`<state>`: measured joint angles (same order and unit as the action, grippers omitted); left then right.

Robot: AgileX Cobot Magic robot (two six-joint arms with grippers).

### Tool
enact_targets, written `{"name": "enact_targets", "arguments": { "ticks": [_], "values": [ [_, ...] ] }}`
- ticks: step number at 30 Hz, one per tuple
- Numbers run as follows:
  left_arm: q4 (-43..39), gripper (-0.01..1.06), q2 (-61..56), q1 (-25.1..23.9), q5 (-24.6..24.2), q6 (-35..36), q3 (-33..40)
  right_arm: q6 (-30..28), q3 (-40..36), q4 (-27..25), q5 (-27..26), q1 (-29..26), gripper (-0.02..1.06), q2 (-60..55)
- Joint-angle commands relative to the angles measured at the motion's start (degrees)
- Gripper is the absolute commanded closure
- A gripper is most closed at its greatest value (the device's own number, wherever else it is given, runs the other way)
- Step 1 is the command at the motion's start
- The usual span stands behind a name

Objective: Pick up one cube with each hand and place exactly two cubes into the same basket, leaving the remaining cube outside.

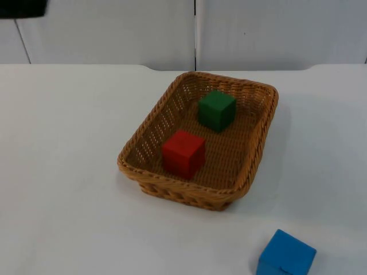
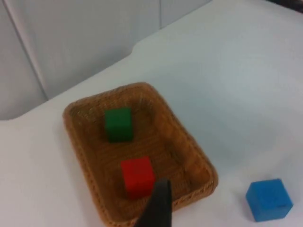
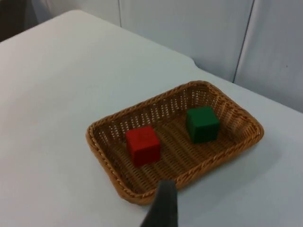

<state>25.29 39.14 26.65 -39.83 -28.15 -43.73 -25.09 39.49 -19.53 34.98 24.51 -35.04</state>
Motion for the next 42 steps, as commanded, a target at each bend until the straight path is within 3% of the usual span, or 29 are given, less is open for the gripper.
{"name": "enact_targets", "arguments": {
  "ticks": [1, 7, 14, 18, 22, 28, 36, 42],
  "values": [
    [-3.4, 0.26, -2.1, 0.1, -2.0, 3.2, 0.2, 0.2, -0.7, 0.1, 1.6, 0.1, 0.34, 2.5],
    [-9.5, 0.26, -9.2, 0.1, -5.7, 9.3, 0.2, 0.2, -4.4, 0.4, 2.9, 0.1, 0.34, 10.2],
    [-11.9, 0.26, -15.5, 0.1, -11.4, 11.6, 0.2, 1.5, -7.2, 0.4, 3.4, 0.1, 0.34, 16.7],
    [-17.3, 0.26, -21.0, 0.1, -16.2, 16.1, 0.4, 7.0, -7.2, 5.6, 5.5, 0.1, 0.34, 21.9],
    [-18.6, 0.26, -26.2, 0.1, -16.2, 19.5, 4.3, 12.8, -7.2, 9.3, 8.0, 0.1, 0.34, 25.5],
    [-20.1, 0.26, -33.4, 0.1, -17.4, 26.0, 10.2, 13.7, -7.2, 10.9, 13.8, 0.1, 0.34, 29.8],
    [-22.8, 0.26, -39.1, 0.1, -19.7, 27.1, 10.4, 14.2, -7.2, 12.2, 19.0, 0.1, 0.34, 33.3],
    [-24.1, 0.26, -39.1, 0.0, -19.8, 27.6, 12.7, 23.7, -7.2, 19.0, 24.4, 0.1, 0.34, 35.0]
  ]
}}
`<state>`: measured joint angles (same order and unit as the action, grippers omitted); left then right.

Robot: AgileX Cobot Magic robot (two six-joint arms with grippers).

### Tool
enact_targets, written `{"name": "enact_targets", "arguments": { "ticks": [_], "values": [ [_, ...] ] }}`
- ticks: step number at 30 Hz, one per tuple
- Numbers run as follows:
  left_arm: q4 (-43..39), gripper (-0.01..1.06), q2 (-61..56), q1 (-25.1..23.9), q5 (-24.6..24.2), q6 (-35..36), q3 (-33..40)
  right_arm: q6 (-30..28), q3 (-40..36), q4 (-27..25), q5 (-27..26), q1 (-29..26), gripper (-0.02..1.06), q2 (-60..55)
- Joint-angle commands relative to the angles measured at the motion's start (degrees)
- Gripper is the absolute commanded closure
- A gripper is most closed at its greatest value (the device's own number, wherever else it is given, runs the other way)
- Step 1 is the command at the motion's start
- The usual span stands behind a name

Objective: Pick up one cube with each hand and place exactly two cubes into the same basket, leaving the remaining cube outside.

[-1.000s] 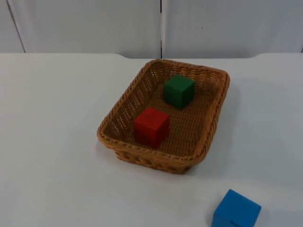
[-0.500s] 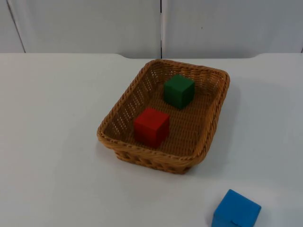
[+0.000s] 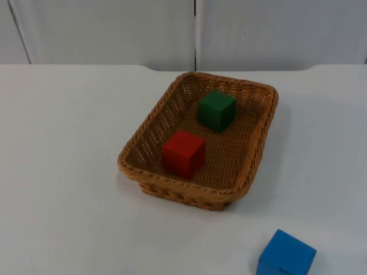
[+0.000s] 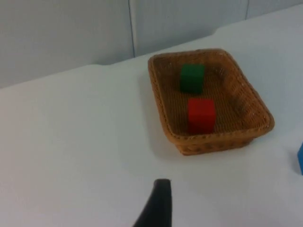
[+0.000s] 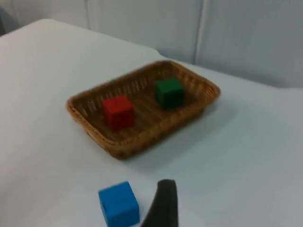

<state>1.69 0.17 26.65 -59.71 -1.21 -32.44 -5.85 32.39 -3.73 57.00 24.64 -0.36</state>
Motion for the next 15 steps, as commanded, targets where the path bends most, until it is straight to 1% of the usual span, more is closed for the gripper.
{"name": "enact_targets", "arguments": {
  "ticks": [1, 2, 5, 8, 11, 15],
  "values": [
    [-0.5, 0.26, -0.2, 0.0, 0.1, 0.8, 2.2, 5.8, -0.2, 4.4, 3.3, -0.1, 0.34, 0.4],
    [-0.5, 0.26, -0.2, 0.0, 0.1, 0.8, 2.2, 5.8, -0.2, 4.4, 3.3, -0.1, 0.34, 0.4],
    [-0.8, 0.26, -0.2, 0.0, -0.6, 1.7, 3.1, 6.7, -0.4, 6.2, 5.7, -0.1, 0.34, 0.4],
    [-0.8, 0.26, -0.2, 0.0, -0.8, 1.7, 3.1, 6.7, -1.7, 6.6, 6.1, -0.1, 0.34, 0.4],
    [-0.7, 0.26, -0.2, 0.0, -1.0, 1.8, 3.1, 6.5, -2.7, 6.6, 4.7, -0.1, 0.34, 0.4],
    [-0.6, 0.26, -0.2, 0.0, -0.9, 2.0, 3.3, 6.3, -2.9, 6.9, 4.7, -0.1, 0.34, 0.4]
  ]
}}
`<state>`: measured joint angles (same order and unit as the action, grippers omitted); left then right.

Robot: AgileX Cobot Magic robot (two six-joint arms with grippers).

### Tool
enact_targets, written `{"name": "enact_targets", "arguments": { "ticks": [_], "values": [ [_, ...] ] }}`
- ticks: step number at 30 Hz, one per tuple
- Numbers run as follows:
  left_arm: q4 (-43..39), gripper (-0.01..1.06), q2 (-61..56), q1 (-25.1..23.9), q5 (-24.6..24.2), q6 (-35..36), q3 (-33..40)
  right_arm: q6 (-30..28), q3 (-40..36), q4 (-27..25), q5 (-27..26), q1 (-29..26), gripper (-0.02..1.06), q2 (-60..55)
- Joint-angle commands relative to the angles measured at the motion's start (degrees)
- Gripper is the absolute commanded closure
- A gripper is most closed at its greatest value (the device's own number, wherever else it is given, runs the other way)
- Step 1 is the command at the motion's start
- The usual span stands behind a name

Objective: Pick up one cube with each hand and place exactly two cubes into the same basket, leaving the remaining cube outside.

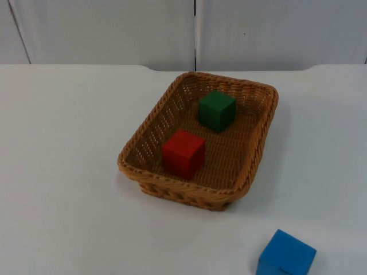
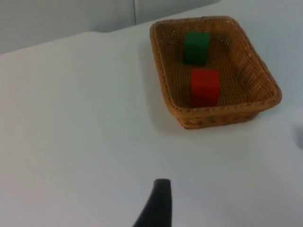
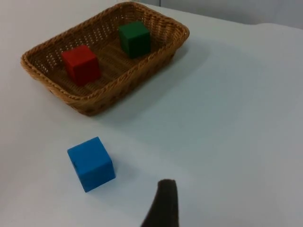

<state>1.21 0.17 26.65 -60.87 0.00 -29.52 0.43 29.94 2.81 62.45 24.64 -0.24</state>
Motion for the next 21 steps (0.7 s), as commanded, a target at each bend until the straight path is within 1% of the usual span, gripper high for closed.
{"name": "enact_targets", "arguments": {
  "ticks": [1, 21],
  "values": [
    [-0.1, 0.26, -0.2, 0.0, -0.3, 0.9, 0.7, 0.0, -0.4, 0.4, -0.7, -0.1, 0.34, 0.2],
    [-0.1, 0.25, -0.2, 0.0, -0.7, 0.9, 1.2, 0.0, -0.4, 0.5, -0.7, -0.1, 0.33, 0.2]
  ]
}}
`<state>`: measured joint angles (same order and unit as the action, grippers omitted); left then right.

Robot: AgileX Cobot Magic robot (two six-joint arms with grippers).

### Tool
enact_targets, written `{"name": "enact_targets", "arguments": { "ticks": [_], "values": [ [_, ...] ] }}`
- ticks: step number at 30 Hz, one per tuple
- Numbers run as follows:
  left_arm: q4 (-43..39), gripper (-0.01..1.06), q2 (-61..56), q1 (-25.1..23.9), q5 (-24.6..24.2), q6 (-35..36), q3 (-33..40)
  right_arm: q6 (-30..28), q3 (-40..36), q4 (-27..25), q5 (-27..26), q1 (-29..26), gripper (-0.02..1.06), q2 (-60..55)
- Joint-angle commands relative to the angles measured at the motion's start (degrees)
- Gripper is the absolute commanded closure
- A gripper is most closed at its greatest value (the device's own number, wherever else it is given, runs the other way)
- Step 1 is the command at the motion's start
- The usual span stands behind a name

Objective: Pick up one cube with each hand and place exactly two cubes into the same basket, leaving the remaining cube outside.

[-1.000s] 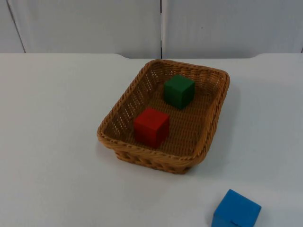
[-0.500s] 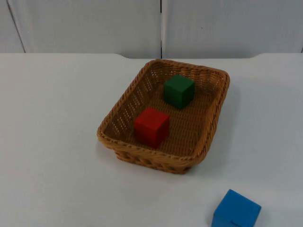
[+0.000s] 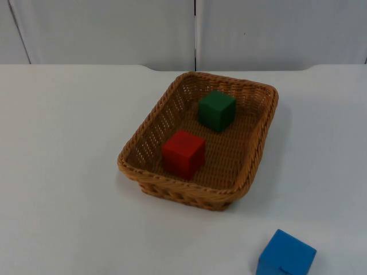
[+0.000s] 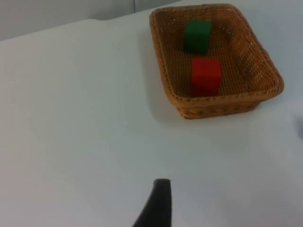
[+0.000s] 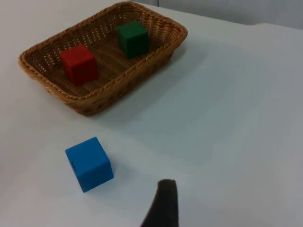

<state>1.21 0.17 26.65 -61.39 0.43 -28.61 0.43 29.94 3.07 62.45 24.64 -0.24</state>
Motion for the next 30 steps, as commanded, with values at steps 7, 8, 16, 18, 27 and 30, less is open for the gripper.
{"name": "enact_targets", "arguments": {
  "ticks": [7, 8, 16, 18, 27, 30],
  "values": [
    [-0.1, 0.00, -0.2, 0.0, -0.2, 0.5, 0.3, 0.0, -0.4, 0.3, -0.7, -0.1, 0.04, 0.2],
    [-0.2, 0.00, -0.2, 0.0, -0.2, 0.8, 0.3, 0.0, -0.4, 0.3, -0.7, -0.1, -0.01, 0.2],
    [-0.8, 0.00, -0.2, 0.0, -0.2, 1.7, 0.3, 0.0, -0.4, 0.3, -0.7, -0.1, -0.01, 0.2],
    [-0.8, 0.00, -0.2, 0.0, -0.2, 1.7, 0.3, 0.0, -0.4, 0.3, -0.7, -0.1, -0.01, 0.2],
    [-0.8, 0.00, -0.2, 0.0, -0.2, 1.6, 0.3, 0.0, -0.4, 0.3, -0.7, -0.1, -0.01, 0.2],
    [-0.8, 0.00, -0.2, 0.0, -0.2, 1.6, 0.3, 0.0, -0.4, 0.3, -0.7, -0.1, -0.01, 0.2]
  ]
}}
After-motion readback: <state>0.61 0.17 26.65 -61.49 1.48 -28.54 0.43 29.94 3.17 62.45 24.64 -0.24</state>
